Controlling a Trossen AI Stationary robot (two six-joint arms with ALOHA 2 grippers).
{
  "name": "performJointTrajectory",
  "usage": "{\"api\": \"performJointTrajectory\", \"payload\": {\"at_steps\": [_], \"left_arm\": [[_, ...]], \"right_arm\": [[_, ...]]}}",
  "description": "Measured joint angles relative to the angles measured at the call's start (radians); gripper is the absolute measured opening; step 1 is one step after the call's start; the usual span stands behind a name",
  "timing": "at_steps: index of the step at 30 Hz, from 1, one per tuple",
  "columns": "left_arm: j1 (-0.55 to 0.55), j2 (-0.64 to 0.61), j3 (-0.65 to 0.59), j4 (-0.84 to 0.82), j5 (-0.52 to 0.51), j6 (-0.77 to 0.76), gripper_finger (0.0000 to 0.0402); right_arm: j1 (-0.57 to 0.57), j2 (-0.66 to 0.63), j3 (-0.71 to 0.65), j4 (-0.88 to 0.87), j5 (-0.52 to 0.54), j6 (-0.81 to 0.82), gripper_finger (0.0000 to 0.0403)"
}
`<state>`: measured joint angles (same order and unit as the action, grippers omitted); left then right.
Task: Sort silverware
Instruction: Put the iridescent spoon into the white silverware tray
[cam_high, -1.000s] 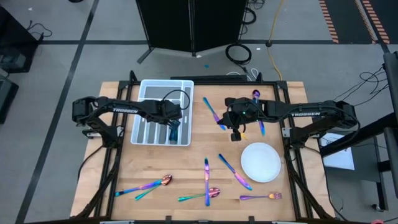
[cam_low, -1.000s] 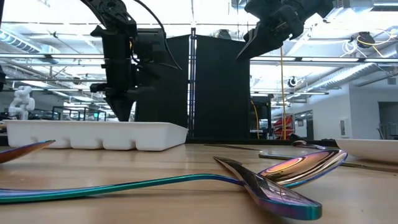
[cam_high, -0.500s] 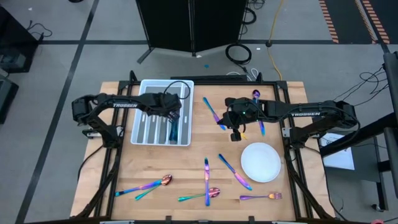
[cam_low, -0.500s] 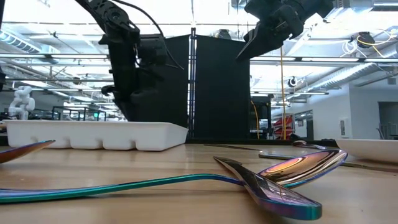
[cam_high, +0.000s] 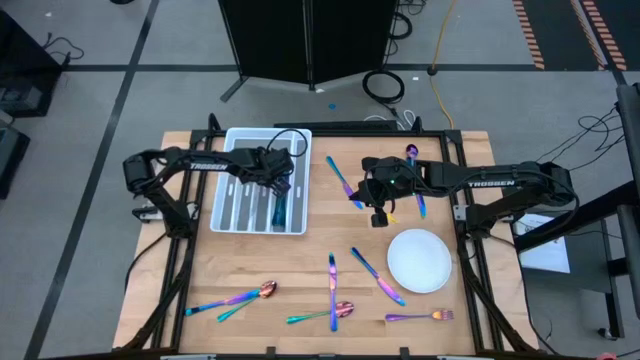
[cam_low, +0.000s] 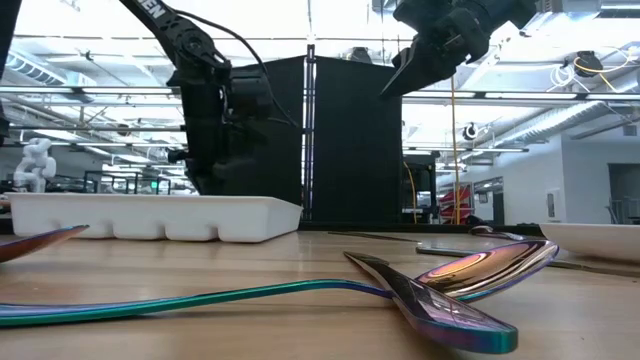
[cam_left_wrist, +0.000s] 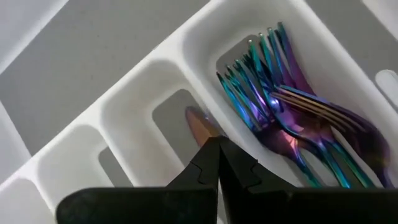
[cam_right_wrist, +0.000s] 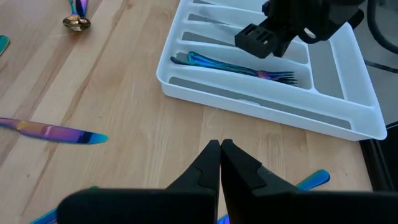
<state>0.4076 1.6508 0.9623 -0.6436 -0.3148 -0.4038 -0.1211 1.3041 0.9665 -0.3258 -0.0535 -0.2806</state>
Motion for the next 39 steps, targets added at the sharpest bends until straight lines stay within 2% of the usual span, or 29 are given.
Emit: {"api": "performJointTrajectory", "payload": {"at_steps": [10, 13, 21, 24, 28, 30, 34, 37, 39], "left_arm": [[-0.005, -0.006, -0.001, -0.035, 0.003, -0.005, 0.0002], [-0.017, -0.014, -0.001, -0.038, -0.024, -0.006, 0.0002], [-0.058, -0.089, 0.005, -0.056, -0.061, 0.001, 0.0002], [-0.084, -0.173, 0.005, -0.055, -0.066, 0.019, 0.0002], [-0.148, -0.335, -0.015, -0.032, -0.068, 0.037, 0.0002], [-0.184, -0.417, -0.039, -0.029, -0.034, 0.046, 0.0002], [-0.262, -0.557, -0.107, -0.010, 0.109, 0.075, 0.0002], [-0.319, -0.654, -0.190, 0.037, 0.128, 0.099, 0.0002], [-0.355, -0.726, -0.271, 0.140, 0.147, 0.130, 0.0002]], "right_arm": [[0.000, 0.000, 0.000, -0.002, 0.000, -0.013, 0.0000], [0.000, 0.000, 0.000, -0.002, 0.000, -0.014, 0.0000], [0.000, 0.000, 0.000, -0.002, 0.001, -0.013, 0.0000], [0.000, 0.000, 0.000, -0.039, 0.033, 0.026, 0.0000], [-0.002, 0.000, 0.000, -0.170, 0.151, 0.137, 0.0000], [-0.006, 0.000, 0.000, -0.218, 0.215, 0.251, 0.0000], [-0.050, 0.000, 0.000, -0.309, 0.312, 0.475, 0.0000], [-0.096, 0.000, -0.005, -0.418, 0.381, 0.550, 0.0000], [-0.141, 0.004, -0.017, -0.459, 0.397, 0.619, 0.0000]]}}
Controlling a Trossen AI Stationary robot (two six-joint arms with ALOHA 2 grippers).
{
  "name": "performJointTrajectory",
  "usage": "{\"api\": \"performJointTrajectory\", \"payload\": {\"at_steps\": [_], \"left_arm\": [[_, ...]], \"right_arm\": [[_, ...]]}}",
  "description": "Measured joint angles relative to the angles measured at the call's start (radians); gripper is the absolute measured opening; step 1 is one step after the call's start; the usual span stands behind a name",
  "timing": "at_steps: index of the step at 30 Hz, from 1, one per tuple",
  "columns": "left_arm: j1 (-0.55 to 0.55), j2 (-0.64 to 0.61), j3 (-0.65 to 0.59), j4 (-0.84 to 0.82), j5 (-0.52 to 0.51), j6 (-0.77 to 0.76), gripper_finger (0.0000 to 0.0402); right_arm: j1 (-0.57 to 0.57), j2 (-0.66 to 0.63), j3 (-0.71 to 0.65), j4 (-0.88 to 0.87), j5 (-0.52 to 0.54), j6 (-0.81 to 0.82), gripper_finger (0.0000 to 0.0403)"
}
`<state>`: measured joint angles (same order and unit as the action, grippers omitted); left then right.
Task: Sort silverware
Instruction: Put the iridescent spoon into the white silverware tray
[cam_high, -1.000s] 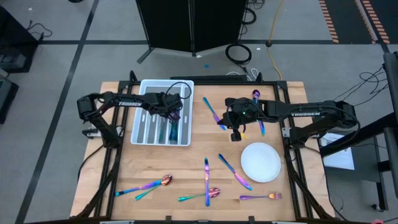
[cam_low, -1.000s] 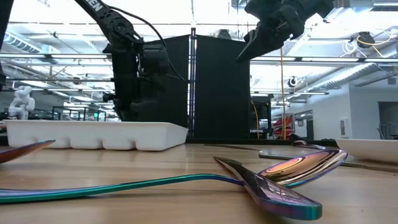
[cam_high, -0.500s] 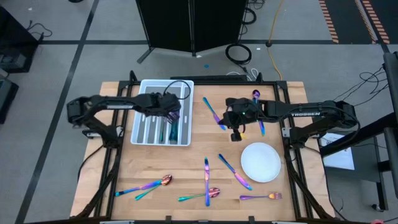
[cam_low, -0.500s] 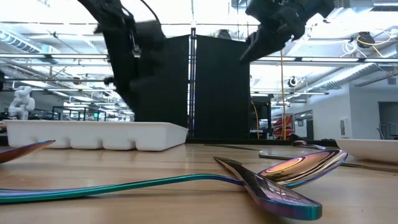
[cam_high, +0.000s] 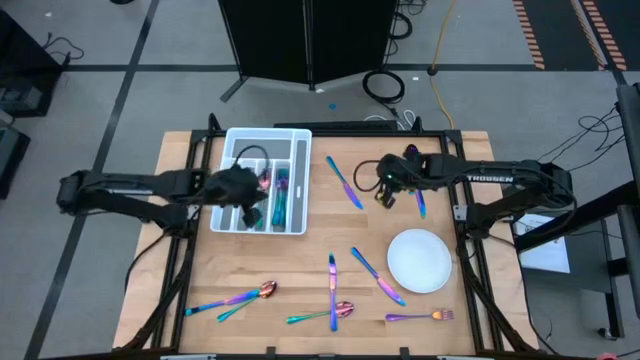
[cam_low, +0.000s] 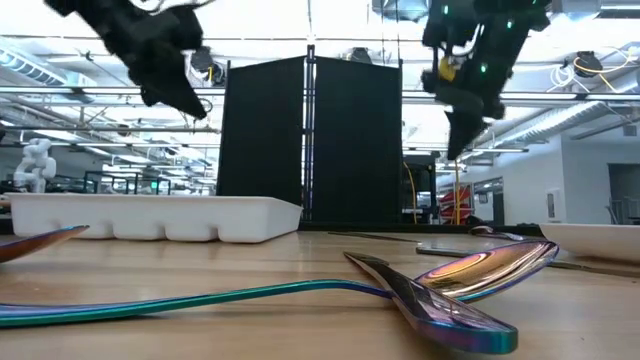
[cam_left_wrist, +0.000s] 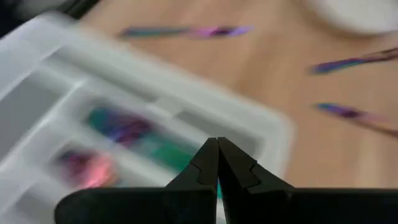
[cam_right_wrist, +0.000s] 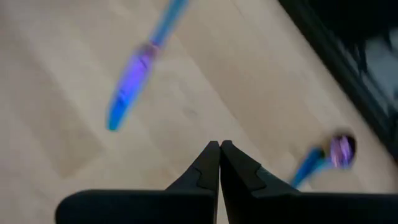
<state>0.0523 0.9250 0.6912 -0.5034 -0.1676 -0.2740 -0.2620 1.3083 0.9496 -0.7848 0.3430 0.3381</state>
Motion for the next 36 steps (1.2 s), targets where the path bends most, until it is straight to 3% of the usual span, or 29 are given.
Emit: {"api": "performJointTrajectory", "payload": {"at_steps": [6, 10, 15, 22, 27, 36], "left_arm": [[-0.087, -0.163, -0.271, 0.598, 0.340, 0.121, 0.0002], [-0.115, -0.197, -0.377, 0.844, 0.343, 0.127, 0.0002], [-0.114, -0.192, -0.425, 0.890, 0.321, 0.172, 0.0009], [-0.114, -0.194, -0.426, 0.912, 0.320, 0.179, 0.0073], [-0.114, -0.194, -0.426, 0.910, 0.320, 0.179, 0.0107], [-0.114, -0.194, -0.426, 0.910, 0.320, 0.178, 0.0114]], "right_arm": [[-0.208, 0.006, -0.023, -0.016, -0.053, 0.122, 0.0001], [-0.307, 0.007, -0.071, 0.051, -0.060, 0.180, 0.0022], [-0.391, 0.028, -0.115, 0.096, -0.115, 0.210, 0.0070], [-0.463, 0.151, -0.134, 0.124, -0.079, 0.267, 0.0129], [-0.486, 0.241, -0.134, 0.153, -0.053, 0.260, 0.0127], [-0.517, 0.338, -0.130, 0.204, -0.060, 0.222, 0.0101]]}}
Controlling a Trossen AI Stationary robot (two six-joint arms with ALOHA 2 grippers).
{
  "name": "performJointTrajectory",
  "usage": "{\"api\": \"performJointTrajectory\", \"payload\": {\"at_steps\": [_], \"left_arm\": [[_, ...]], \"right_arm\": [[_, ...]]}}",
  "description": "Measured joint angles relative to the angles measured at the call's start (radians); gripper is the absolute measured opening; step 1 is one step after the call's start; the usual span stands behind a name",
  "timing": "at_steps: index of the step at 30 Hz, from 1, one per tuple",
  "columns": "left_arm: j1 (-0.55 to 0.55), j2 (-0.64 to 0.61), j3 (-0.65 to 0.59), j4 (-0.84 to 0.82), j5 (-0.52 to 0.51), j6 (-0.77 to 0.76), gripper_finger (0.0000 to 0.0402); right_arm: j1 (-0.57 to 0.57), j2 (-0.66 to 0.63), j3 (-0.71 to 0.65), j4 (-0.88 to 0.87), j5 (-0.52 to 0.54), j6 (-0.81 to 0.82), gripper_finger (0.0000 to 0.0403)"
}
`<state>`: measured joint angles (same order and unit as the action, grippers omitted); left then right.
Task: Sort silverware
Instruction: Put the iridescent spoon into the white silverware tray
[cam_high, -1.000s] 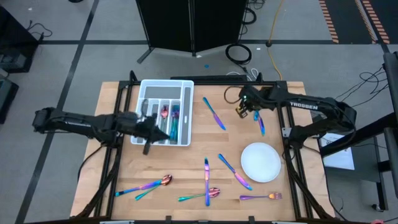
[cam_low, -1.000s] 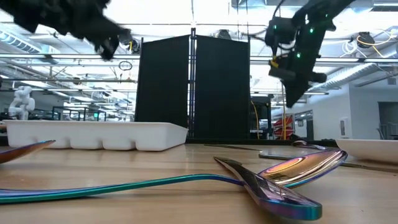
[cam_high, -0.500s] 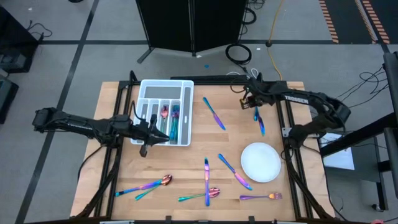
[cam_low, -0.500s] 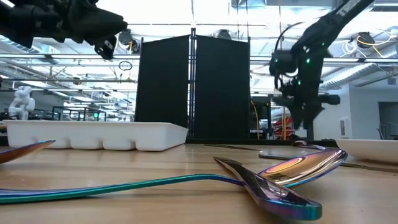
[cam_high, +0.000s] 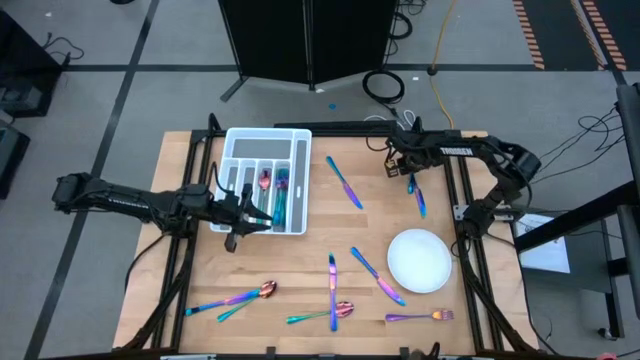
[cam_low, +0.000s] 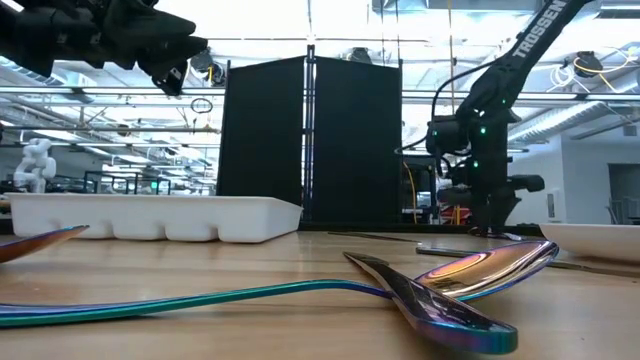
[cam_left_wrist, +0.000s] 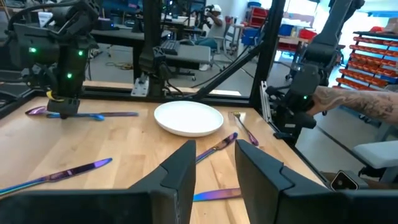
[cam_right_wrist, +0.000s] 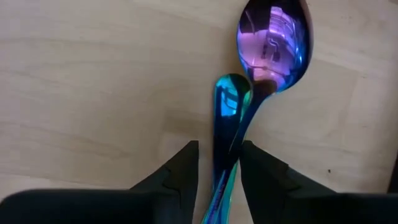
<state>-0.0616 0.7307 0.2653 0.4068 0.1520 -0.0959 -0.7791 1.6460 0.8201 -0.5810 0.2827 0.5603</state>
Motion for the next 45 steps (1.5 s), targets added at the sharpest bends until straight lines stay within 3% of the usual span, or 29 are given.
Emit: {"api": "performJointTrajectory", "payload": {"at_steps": [8, 13, 22, 27, 35, 39, 45], "left_arm": [[0.000, 0.000, 0.000, -0.006, 0.000, -0.003, 0.0114], [0.000, 0.000, 0.000, -0.017, 0.000, -0.004, 0.0114], [0.000, 0.000, 0.000, -0.030, 0.000, -0.027, 0.0114], [0.000, 0.000, 0.000, -0.028, 0.000, -0.021, 0.0114], [0.001, 0.000, 0.001, -0.022, -0.060, 0.007, 0.0114], [0.001, -0.009, 0.001, -0.018, -0.089, 0.010, 0.0114], [0.001, -0.071, 0.002, -0.040, -0.103, 0.017, 0.0114]], "right_arm": [[-0.004, 0.016, 0.001, 0.002, 0.001, -0.046, 0.0051], [-0.007, -0.001, -0.005, 0.001, 0.056, -0.048, 0.0008], [0.002, -0.056, -0.006, -0.002, 0.074, -0.022, 0.0000], [0.015, -0.113, -0.005, -0.001, 0.031, -0.019, 0.0000], [0.087, -0.230, -0.003, 0.081, -0.125, -0.017, 0.0000], [0.162, -0.279, -0.003, 0.214, -0.211, 0.009, 0.0000], [0.315, -0.280, -0.002, 0.464, -0.229, 0.085, 0.0000]]}}
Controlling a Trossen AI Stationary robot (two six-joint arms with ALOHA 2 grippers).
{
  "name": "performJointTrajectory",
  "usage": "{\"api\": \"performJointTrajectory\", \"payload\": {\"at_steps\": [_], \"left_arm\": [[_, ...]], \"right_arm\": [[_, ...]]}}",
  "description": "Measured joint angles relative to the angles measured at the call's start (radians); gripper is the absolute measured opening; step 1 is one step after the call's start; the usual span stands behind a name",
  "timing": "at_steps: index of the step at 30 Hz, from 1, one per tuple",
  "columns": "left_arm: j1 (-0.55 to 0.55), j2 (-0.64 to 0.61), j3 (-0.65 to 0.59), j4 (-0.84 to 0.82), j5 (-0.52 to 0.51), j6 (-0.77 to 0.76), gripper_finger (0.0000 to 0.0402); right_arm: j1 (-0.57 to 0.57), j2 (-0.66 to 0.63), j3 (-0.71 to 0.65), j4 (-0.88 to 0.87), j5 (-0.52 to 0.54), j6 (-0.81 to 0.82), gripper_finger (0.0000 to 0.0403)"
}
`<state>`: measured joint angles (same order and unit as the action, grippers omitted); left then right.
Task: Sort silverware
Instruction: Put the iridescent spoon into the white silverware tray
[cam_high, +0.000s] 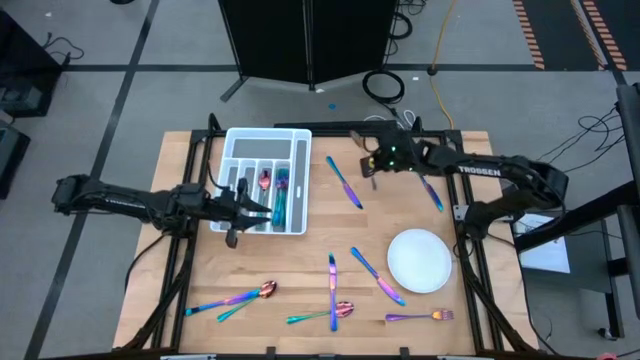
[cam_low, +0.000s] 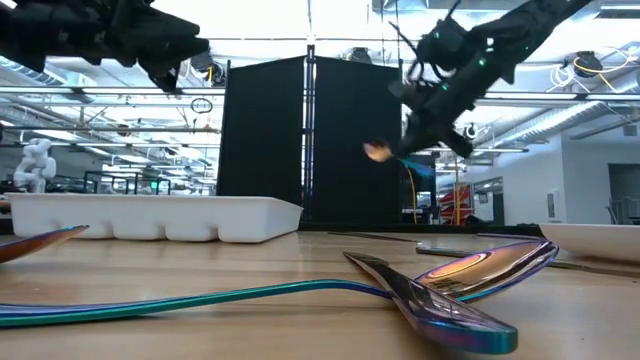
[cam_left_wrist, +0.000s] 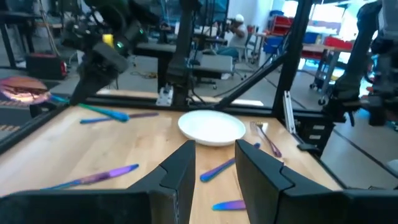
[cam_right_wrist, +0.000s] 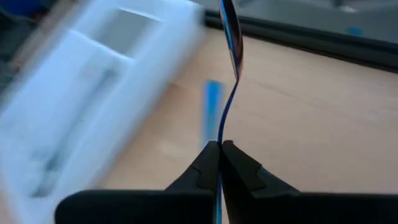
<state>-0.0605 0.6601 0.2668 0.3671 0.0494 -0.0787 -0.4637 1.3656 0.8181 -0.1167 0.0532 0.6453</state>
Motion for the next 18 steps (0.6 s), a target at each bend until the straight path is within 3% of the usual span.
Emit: {"api": "performJointTrajectory", "payload": {"at_steps": [6, 13, 18], "left_arm": [[0.000, -0.122, 0.000, -0.119, -0.004, 0.024, 0.0114], [0.000, -0.239, 0.000, -0.151, -0.006, 0.034, 0.0114], [0.000, -0.267, 0.000, -0.152, -0.006, 0.040, 0.0114]], "right_arm": [[0.137, 0.085, 0.001, 0.277, 0.001, 0.090, 0.0000], [0.248, 0.290, 0.022, 0.694, 0.030, 0.231, 0.0000], [0.307, 0.465, 0.169, 0.762, 0.075, 0.279, 0.0000]]}}
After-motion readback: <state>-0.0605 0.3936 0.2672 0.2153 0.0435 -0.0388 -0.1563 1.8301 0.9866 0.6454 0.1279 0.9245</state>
